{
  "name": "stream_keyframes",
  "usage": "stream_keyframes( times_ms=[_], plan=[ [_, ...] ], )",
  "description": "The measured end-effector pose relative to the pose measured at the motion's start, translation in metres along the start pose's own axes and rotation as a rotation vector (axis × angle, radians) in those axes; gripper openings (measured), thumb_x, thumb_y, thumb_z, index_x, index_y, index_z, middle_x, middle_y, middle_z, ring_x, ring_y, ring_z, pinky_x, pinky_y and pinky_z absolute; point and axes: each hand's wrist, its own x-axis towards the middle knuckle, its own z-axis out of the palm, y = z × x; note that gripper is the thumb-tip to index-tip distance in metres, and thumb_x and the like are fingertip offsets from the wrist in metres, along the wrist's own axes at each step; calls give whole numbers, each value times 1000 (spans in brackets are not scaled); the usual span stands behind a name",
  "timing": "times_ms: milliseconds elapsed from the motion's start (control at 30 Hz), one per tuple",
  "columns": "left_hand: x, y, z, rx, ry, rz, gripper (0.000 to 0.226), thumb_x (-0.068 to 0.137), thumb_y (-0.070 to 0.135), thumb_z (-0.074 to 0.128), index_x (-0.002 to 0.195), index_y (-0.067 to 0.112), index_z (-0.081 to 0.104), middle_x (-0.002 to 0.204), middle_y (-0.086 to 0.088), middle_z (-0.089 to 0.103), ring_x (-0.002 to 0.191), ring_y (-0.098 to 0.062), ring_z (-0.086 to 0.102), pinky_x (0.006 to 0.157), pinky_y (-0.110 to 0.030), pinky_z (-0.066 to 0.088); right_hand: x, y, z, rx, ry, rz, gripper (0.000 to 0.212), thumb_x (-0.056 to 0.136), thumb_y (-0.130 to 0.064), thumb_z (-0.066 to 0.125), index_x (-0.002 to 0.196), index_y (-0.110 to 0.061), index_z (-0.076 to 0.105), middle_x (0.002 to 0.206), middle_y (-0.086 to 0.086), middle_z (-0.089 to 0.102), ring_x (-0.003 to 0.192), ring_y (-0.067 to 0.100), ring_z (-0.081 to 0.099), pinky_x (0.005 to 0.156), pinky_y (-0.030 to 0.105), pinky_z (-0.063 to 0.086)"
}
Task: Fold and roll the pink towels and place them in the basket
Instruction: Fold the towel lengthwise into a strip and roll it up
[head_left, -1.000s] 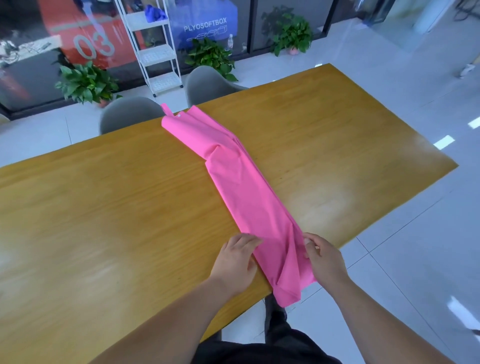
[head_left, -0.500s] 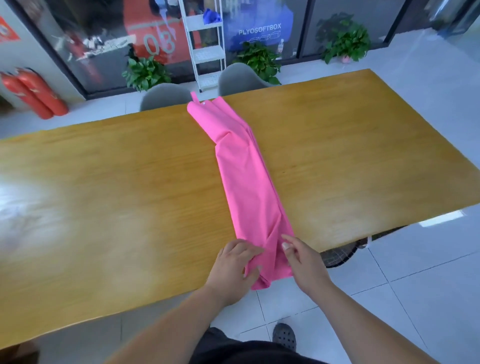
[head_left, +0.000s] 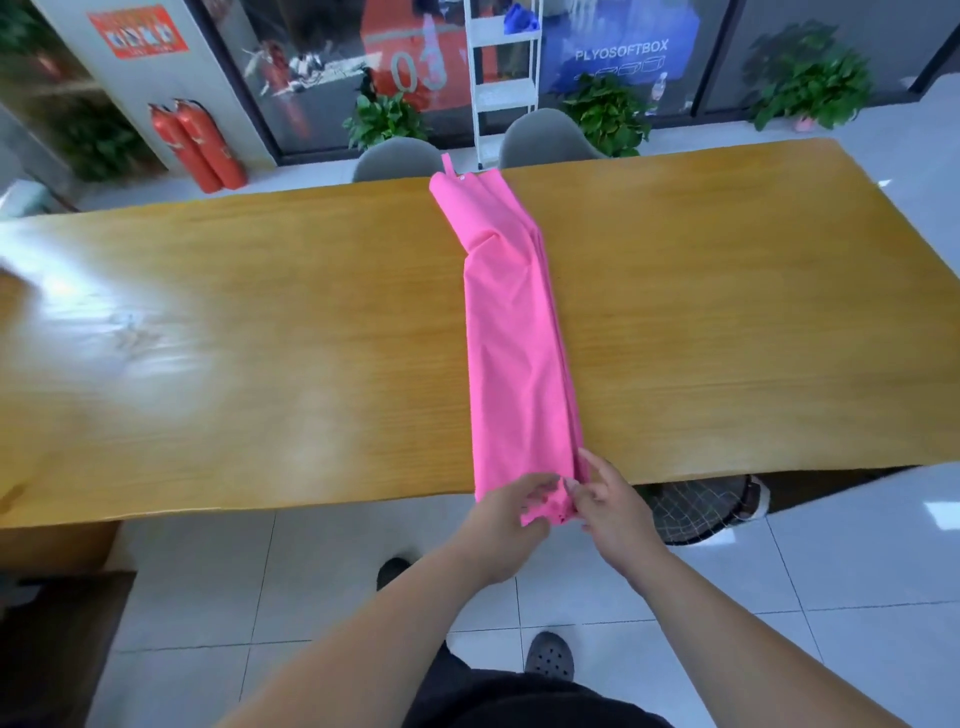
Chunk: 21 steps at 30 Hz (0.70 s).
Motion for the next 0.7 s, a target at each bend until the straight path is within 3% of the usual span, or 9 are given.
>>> stream_keyframes(
  times_ms=[67, 167, 300, 367, 500, 600, 700],
  plan=[
    [-5, -8, 1, 94, 125, 30, 57, 94, 14, 60, 149, 26, 56, 140, 13, 64, 128, 0, 57, 111, -32, 48, 0, -1, 1, -105, -4, -13, 71, 97, -42, 73, 159, -43, 36, 105, -12, 75, 90, 3, 71, 73, 26, 51],
    [-15, -26, -2, 374, 273, 79, 61, 93, 29, 68, 151, 31, 50, 146, 14, 52, 133, -12, 45, 112, -35, 44, -2, -1, 4, -161, 21, -34, 76, 95, -29, 77, 158, -42, 37, 96, -13, 74, 75, 1, 69, 62, 20, 49],
    [-20, -44, -1, 652, 324, 52, 86, 85, 52, 76, 157, 35, 33, 151, 7, 35, 135, -19, 35, 117, -37, 37, -6, -16, 3, 103, 65, -112, 68, 96, -12, 72, 150, -46, 48, 90, -5, 75, 82, 10, 74, 82, 35, 63],
    [-16, -46, -1, 656, 400, 33, 84, 83, 48, 78, 154, 34, 34, 144, 3, 42, 128, -22, 43, 111, -38, 41, -9, -21, -1, 216, 55, -152, 66, 98, -9, 70, 147, -50, 52, 98, 2, 75, 90, 16, 75, 85, 35, 63],
    [-12, -46, -5, 579, 464, -90, 80, 83, 29, 75, 154, 29, 39, 131, 5, 49, 121, -22, 52, 106, -38, 44, -5, -14, -7, -16, 90, -57, 61, 98, -9, 69, 144, -47, 56, 103, 4, 71, 75, 12, 76, 78, 39, 65],
    [-18, -48, -3, 447, 509, -165, 75, 87, 39, 73, 152, 28, 39, 128, 8, 47, 116, -17, 52, 103, -35, 43, -8, -23, -11, 145, 124, -148, 54, 99, -7, 70, 138, -42, 62, 105, 2, 72, 83, 12, 75, 75, 24, 62],
    [-25, -47, 3, 304, 569, -259, 62, 87, 53, 71, 137, 28, 44, 117, 12, 51, 101, -14, 57, 96, -38, 44, -10, -20, -11, 172, 183, -228, 47, 99, -11, 71, 129, -46, 67, 103, -9, 74, 89, 9, 74, 80, 26, 61]
  ],
)
